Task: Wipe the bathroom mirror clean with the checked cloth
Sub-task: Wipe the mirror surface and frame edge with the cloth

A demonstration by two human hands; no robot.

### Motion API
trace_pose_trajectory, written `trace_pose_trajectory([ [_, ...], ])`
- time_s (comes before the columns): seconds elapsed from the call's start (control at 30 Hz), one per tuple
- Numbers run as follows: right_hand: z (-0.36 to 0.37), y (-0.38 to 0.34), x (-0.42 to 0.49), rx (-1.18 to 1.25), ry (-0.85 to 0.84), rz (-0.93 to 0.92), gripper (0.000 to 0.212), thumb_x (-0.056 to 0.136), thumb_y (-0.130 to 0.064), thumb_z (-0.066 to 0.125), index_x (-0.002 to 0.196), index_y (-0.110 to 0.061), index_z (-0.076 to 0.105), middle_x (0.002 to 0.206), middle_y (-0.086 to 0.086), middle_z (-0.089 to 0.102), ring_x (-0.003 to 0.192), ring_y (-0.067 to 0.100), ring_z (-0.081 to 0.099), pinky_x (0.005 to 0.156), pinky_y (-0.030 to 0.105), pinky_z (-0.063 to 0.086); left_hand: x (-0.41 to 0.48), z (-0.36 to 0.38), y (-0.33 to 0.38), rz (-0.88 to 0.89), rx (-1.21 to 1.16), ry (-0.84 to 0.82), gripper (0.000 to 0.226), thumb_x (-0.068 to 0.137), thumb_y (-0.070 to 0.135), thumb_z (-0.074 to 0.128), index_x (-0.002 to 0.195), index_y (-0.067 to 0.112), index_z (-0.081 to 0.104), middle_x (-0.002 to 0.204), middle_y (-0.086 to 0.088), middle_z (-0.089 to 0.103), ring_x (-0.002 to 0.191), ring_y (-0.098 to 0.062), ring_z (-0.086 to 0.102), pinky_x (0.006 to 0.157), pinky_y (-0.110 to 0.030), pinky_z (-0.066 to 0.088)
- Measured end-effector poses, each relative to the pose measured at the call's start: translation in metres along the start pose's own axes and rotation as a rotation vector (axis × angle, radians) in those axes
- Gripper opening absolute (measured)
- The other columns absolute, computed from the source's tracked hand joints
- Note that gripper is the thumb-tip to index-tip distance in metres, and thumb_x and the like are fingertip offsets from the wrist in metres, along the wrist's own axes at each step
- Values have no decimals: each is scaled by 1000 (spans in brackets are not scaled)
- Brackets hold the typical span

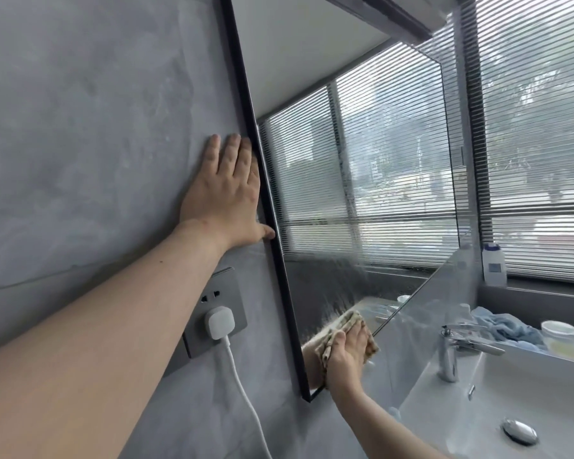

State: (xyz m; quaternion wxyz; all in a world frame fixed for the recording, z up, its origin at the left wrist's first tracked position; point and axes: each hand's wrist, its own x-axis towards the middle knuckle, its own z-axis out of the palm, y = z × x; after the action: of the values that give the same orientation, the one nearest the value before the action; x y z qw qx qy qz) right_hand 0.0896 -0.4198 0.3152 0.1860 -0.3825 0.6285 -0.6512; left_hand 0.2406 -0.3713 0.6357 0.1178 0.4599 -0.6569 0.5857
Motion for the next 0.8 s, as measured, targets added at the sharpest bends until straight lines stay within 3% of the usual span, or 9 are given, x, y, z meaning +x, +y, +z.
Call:
trace_pose_trajectory([
  [0.1, 12, 5, -43, 8, -66, -105, 85, 85, -65, 12, 154, -20, -10, 165, -1, -13, 142, -4, -23, 121, 30, -15, 0, 0, -1, -3, -16, 1, 131, 71, 96, 24, 156, -2, 3, 165, -24, 0, 153, -39, -3, 121, -59, -2],
  [0.17, 22, 8, -66, -98, -105, -175, 84, 76, -65, 3, 146, -25, -20, 163, 2, -18, 136, -9, -35, 120, 30, -17, 0, 1, -2, -2, -23, -3, 131, 71, 96, 25, 156, -2, 2, 165, -24, -1, 153, -39, -4, 121, -58, -2],
  [0.2, 26, 10, -74, -164, -94, -225, 80, 80, -61, 6, 145, -26, -22, 163, 6, -16, 136, -9, -36, 121, 30, -14, 0, 2, -1, 0, -26, -2, 130, 72, 95, 25, 155, -2, 2, 165, -24, -2, 153, -39, -5, 122, -58, -2],
  [0.3, 33, 10, -80, -260, 10, -462, 81, 93, -41, 32, 157, -20, -13, 166, 13, -2, 151, 8, -11, 118, 34, 5, -1, 2, -1, 0, -31, 5, 130, 72, 95, 26, 155, -2, 2, 164, -24, -1, 153, -39, -5, 122, -58, -3],
  [0.33, 34, 4, -77, -278, 26, -509, 80, 94, -40, 34, 158, -21, -12, 166, 11, -3, 152, 12, -8, 118, 36, 5, -1, 2, -2, -1, -32, 5, 130, 72, 95, 26, 156, -2, 3, 164, -24, -1, 153, -39, -4, 122, -58, -3],
  [0.43, 26, -43, -60, -294, -3, -516, 76, 92, -54, 17, 150, -30, -24, 163, 2, -20, 148, 8, -25, 121, 32, -13, 0, 2, -2, 5, -29, 12, 130, 72, 95, 27, 156, -2, 6, 165, -24, 1, 153, -39, -2, 122, -58, -2],
  [0.53, 19, -83, -44, -301, 19, -556, 70, 88, -59, 6, 146, -34, -24, 158, -9, -29, 144, 2, -32, 117, 26, -23, 0, 3, -2, 6, -36, 20, 130, 72, 95, 28, 156, -2, 6, 165, -24, 2, 153, -39, -2, 122, -58, -1],
  [0.7, 24, -64, -36, -284, 70, -614, 64, 101, -46, 23, 157, -26, -2, 165, -2, -6, 152, 9, -12, 122, 29, -7, 0, 3, -2, 4, -41, 24, 130, 71, 95, 28, 156, -1, 7, 165, -23, 4, 153, -39, 0, 122, -58, 0],
  [0.8, 31, -29, -45, -260, 83, -566, 65, 103, -44, 26, 158, -28, -4, 167, 1, 0, 153, 11, -7, 123, 33, -2, -1, 1, -2, 4, -37, 25, 130, 70, 95, 28, 156, -1, 8, 165, -23, 4, 153, -38, 0, 122, -57, 0],
])
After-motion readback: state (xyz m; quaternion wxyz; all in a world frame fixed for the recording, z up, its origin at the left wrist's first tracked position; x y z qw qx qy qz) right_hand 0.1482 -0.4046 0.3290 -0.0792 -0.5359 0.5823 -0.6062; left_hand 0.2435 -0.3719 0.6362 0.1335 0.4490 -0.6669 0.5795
